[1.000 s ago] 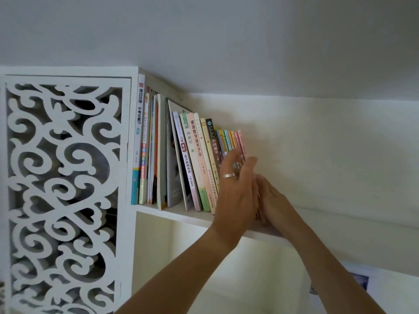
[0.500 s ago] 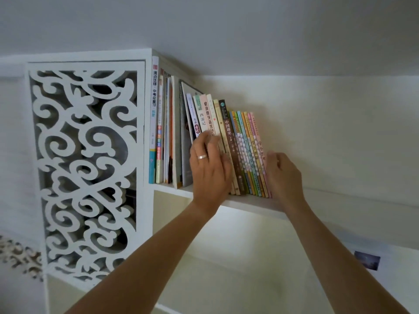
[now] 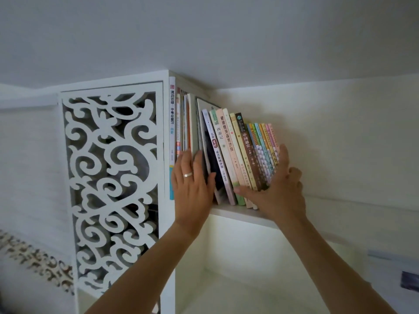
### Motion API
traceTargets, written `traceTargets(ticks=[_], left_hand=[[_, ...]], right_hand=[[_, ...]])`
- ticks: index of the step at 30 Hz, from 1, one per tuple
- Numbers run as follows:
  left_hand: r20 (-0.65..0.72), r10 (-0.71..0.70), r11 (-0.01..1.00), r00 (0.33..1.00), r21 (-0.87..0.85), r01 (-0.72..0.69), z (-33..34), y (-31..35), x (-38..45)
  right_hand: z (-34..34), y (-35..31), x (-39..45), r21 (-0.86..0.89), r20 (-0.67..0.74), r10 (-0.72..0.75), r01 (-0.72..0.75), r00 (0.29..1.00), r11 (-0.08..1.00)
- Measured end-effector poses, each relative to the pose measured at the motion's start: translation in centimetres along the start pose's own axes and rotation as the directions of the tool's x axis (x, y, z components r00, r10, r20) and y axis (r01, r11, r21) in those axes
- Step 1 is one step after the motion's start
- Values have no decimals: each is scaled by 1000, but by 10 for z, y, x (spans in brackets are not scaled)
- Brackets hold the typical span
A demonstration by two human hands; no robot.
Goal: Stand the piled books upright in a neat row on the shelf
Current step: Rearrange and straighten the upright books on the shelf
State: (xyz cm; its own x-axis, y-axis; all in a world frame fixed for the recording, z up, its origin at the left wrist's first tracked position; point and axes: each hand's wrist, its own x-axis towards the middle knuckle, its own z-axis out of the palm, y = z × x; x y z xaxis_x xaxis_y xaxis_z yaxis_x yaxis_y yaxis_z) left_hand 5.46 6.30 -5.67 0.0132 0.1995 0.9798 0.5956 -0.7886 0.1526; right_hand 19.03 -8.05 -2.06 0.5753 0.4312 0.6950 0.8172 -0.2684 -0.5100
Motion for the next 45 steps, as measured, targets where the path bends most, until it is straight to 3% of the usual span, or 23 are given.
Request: traceTargets(ticks=[3,9,15,18,22,23,25,28,37,42,45], left_hand=[[59,53,996,997,64,-57,8,-9,0],[101,103,994,990,-33,-101,19,-12,5],[47,32,964,998,-265,-19,11,-7,5],[-12,-32,983,999,-181,30,8,0,3],[-57,54,985,997,-159,-62,2,19,3],[-60,31,974,998,-222,-43,1,23,6],[6,-163,901,987,-408,151,-4,29,18],[118,-386,824,915,-402,400,-6,32,46],[71,-358,866,931,-348,359,-18,15,65],[81,-335,802,939,-498,329,-23,-2,61],[87,-332,729,939,-608,314,-29,-7,57]], right_hand=[[0,-1,1,-9,6,20,-20,1000,1000],[6,-3,0,3,-56,19,-19,998,1000],[6,-1,-4,-20,-83,-45,43,996,999],[7,-2,-7,-37,-92,-53,50,994,998],[10,-2,-6,-59,-125,-61,54,990,997],[10,-1,-6,-62,-129,-63,56,990,997],[11,0,-7,-64,-136,-71,62,988,996],[12,1,-7,-76,-146,-81,70,986,995],[14,-1,-10,-98,-191,-58,40,980,994],[20,-11,-12,-225,-259,-242,185,935,957],[23,-12,-10,-225,-241,-256,203,936,953]])
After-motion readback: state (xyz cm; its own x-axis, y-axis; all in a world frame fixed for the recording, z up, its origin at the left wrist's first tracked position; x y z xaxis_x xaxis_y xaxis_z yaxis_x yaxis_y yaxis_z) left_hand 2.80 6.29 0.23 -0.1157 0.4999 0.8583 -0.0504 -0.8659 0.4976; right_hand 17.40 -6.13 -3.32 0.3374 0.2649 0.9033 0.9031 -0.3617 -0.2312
